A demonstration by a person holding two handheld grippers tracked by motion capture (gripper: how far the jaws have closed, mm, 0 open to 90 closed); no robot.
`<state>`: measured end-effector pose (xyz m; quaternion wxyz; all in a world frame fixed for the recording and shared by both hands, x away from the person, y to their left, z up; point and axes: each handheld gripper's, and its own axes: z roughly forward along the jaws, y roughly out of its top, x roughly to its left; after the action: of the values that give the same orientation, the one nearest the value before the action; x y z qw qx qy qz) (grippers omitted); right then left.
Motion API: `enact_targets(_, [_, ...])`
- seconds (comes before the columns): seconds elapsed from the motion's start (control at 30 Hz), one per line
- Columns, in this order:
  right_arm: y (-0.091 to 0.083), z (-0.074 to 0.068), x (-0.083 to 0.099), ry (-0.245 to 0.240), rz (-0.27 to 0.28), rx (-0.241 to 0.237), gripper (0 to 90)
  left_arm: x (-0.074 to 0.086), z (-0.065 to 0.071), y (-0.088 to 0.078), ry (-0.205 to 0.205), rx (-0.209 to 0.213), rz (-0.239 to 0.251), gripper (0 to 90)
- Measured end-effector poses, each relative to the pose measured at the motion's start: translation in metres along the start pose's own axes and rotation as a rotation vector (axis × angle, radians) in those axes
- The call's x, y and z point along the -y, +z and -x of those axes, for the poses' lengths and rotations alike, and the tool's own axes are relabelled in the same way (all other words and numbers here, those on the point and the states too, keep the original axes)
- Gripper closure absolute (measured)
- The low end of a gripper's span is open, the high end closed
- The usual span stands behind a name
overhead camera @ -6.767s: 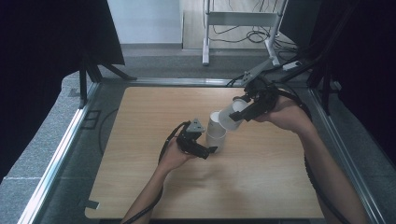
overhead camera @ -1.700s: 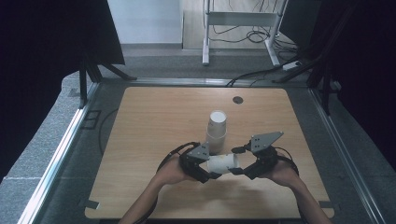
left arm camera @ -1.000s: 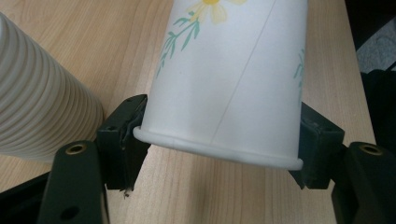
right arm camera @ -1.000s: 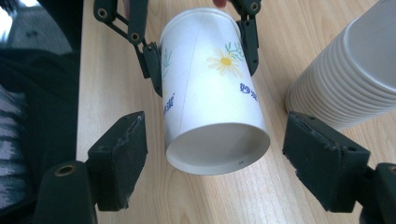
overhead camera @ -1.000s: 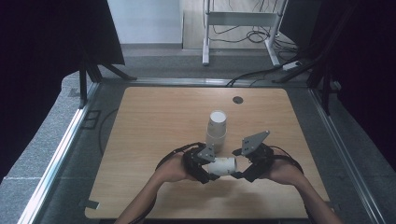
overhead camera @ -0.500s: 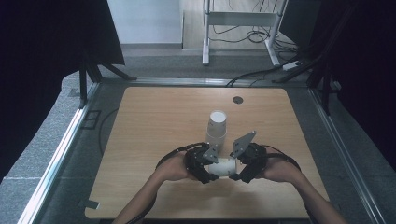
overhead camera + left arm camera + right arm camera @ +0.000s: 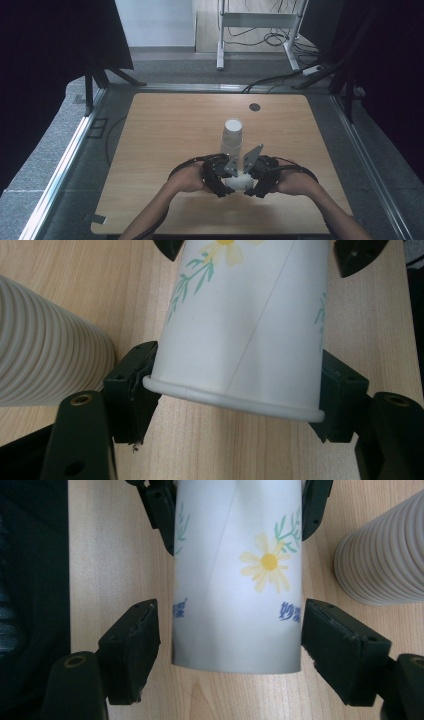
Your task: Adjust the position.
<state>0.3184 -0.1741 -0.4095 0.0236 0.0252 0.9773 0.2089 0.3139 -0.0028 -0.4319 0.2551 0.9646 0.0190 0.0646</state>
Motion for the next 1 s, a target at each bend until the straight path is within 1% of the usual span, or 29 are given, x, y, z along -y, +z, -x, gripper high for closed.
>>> enact_targets(0.07, [0.0008,0.0009,0.0006,0.004,-0.002,-0.003,24.5,-0.0012,0.0002,0.0001,0.008,-0.001,-0.007,29.7])
enact_targets(0.1, [0.0012,0.0013,0.0010,0.007,-0.004,-0.004,24.7,-0.0015,0.0019,0.0012,-0.009,0.007,0.008,29.7])
enact_targets(0.2, [0.0036,0.0026,0.0025,0.018,-0.012,-0.003,25.1,-0.0030,0.0018,0.0009,0.008,-0.006,-0.006,29.7])
enact_targets(0.27, [0.0050,0.0031,0.0034,0.022,-0.014,-0.007,25.4,-0.0041,0.0025,0.0011,0.012,-0.009,-0.011,29.7])
enact_targets(0.33, [0.0065,0.0030,0.0042,0.041,-0.022,-0.016,26.1,-0.0051,0.0020,0.0011,0.034,-0.010,-0.011,29.7])
enact_targets(0.47, [0.0090,0.0038,0.0052,0.047,-0.018,-0.023,28.6,-0.0061,0.0025,0.0014,0.042,-0.017,-0.023,29.7])
enact_targets(0.5, [0.0095,0.0037,0.0054,0.050,-0.016,-0.023,29.4,-0.0059,0.0024,0.0019,0.040,-0.018,-0.020,29.7])
enact_targets(0.57, [0.0093,0.0034,0.0056,0.046,-0.016,-0.023,33.3,-0.0050,0.0029,0.0023,0.021,-0.017,-0.017,29.7])
enact_targets(0.6, [0.0091,0.0031,0.0056,0.046,-0.016,-0.027,35.1,-0.0048,0.0020,0.0020,0.030,-0.020,-0.020,29.7])
enact_targets(0.8, [0.0086,0.0025,0.0058,0.056,-0.008,-0.027,36.4,-0.0027,0.0027,0.0019,0.016,-0.016,-0.012,28.7])
enact_targets(0.9, [0.0082,0.0026,0.0063,0.053,0.007,-0.023,36.6,-0.0016,0.0023,0.0007,0.019,-0.018,-0.004,26.9])
enact_targets(0.93, [0.0084,0.0036,0.0066,0.042,0.018,-0.023,36.6,-0.0012,0.0022,0.0001,0.017,-0.015,0.001,26.1])
enact_targets(0.97, [0.0077,0.0033,0.0070,0.047,0.022,-0.027,36.5,-0.0011,0.0012,-0.0010,0.028,-0.017,-0.006,25.2])
enact_targets(1.0, [0.0070,0.0029,0.0072,0.051,0.021,-0.024,36.5,-0.0006,0.0007,-0.0020,0.022,-0.018,0.002,24.5])
